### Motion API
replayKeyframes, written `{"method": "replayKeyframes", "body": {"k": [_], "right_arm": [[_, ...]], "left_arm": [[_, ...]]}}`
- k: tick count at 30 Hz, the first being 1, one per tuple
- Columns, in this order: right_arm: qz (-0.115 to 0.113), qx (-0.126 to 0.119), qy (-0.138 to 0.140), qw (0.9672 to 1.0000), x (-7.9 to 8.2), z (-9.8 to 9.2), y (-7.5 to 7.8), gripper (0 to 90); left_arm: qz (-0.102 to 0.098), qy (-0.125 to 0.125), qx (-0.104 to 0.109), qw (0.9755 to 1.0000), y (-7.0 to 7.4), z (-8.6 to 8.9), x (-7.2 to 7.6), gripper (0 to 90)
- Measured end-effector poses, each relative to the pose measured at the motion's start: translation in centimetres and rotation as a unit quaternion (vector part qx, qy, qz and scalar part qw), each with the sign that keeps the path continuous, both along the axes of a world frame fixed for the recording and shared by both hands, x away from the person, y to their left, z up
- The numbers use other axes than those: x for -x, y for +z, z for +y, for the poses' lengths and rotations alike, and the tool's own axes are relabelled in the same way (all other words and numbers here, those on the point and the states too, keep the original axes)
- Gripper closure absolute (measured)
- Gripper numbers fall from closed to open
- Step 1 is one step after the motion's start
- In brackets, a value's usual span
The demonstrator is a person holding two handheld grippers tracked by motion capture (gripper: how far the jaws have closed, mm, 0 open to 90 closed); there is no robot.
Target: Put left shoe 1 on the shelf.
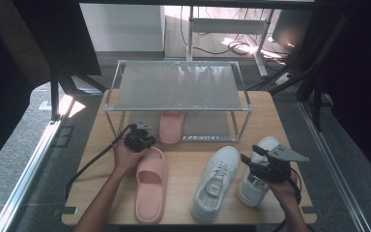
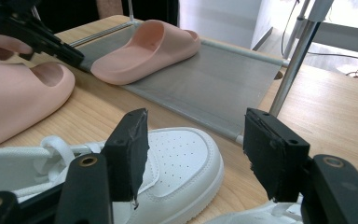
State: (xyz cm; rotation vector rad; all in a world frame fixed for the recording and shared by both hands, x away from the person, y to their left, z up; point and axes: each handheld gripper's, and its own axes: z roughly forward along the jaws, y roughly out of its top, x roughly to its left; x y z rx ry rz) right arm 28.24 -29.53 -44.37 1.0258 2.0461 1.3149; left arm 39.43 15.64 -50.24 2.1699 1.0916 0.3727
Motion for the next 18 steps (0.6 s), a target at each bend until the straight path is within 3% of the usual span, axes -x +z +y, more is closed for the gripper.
{"method": "replayKeyframes", "body": {"k": [5,12,18], "right_arm": [[-0.001,0.001,0.002,1.0000,0.0,0.2,0.0,41.5],[0.000,0.000,0.001,1.0000,0.0,0.2,0.0,41.5],[0.000,0.000,0.000,1.0000,0.1,0.1,0.0,41.5]], "left_arm": [[-0.010,0.012,0.026,0.9995,1.0,1.6,2.0,82.1],[-0.022,0.006,0.025,0.9994,1.8,2.6,4.8,77.5],[-0.018,0.013,0.043,0.9988,2.0,3.6,6.6,73.0]]}}
